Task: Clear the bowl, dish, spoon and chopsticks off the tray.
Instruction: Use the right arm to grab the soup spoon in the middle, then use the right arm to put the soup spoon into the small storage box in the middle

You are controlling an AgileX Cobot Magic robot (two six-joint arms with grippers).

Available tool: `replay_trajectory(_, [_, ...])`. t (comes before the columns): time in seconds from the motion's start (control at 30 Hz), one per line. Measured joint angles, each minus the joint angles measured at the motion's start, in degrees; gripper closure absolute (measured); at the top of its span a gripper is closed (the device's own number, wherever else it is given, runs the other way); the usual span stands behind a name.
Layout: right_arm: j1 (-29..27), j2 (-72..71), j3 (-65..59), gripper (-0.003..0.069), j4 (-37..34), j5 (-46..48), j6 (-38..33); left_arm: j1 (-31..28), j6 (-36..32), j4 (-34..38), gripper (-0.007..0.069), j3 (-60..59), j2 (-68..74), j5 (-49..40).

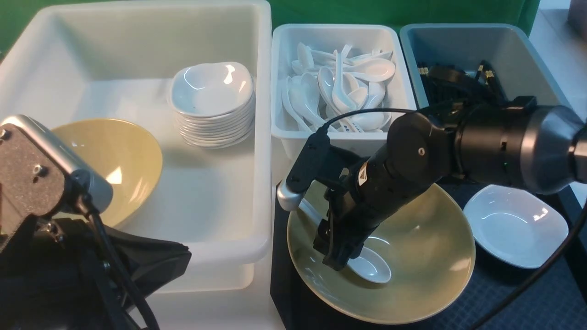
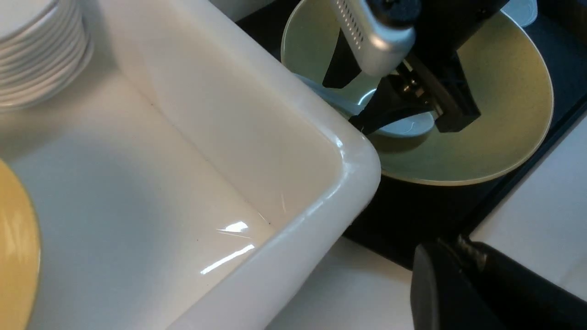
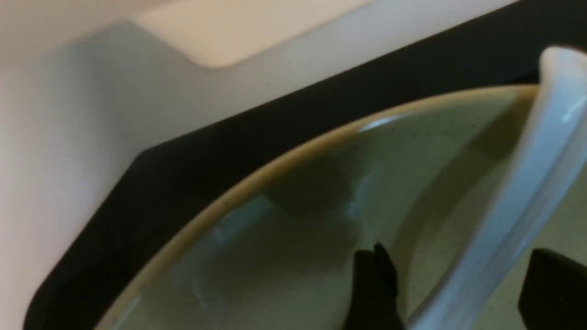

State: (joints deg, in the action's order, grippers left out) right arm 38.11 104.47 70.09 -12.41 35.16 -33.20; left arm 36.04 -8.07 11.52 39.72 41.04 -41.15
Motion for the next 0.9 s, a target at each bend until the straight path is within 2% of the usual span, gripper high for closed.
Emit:
replay_trajectory(0.07, [0.0,0.32,0.0,0.0256,0.0,-0.4,0.0,0.0,-0.05,0.0,0.0633,0.0,0.0,0.17])
replay_trajectory(0.1, [0.0,0.37,0.2,0.033,-0.04,-0.57,-0.2,0.0,-0.05,0.05,0.0633,0.0,0.0,0.41])
replay_trajectory(0.17, [0.0,0.43,0.71,0.0413,-0.04,-0.1,-0.69,0.0,-0.06,0.1,0.0633,0.0,0.0,0.99])
replay_trajectory(0.2, [0.0,0.48,1.39,0.048,-0.1,1.0,-0.94,0.0,-0.06,0.12,0.0633,0.0,0.0,1.59])
replay_trajectory(0.27, [0.0,0.55,2.1,0.0501,-0.1,2.22,-1.08,0.0,-0.06,0.17,0.0633,0.0,0.0,1.92])
replay_trajectory(0.5, [0.0,-1.02,8.63,0.0491,0.66,8.0,-2.1,0.0,-0.06,0.17,0.0633,0.0,0.0,2.29])
replay_trajectory(0.63, [-1.81,-2.31,17.41,0.0491,2.8,8.6,-1.12,0.0,-0.06,0.17,0.0633,0.0,0.0,2.29])
replay_trajectory(0.77, [-5.75,-0.83,25.58,0.0491,3.44,1.9,3.59,0.0,1.02,0.17,0.0633,0.0,0.91,2.41])
replay_trajectory(0.9, [-9.78,4.28,31.9,0.0491,3.44,-11.66,13.12,0.0,1.53,0.72,0.0633,0.0,3.9,2.75])
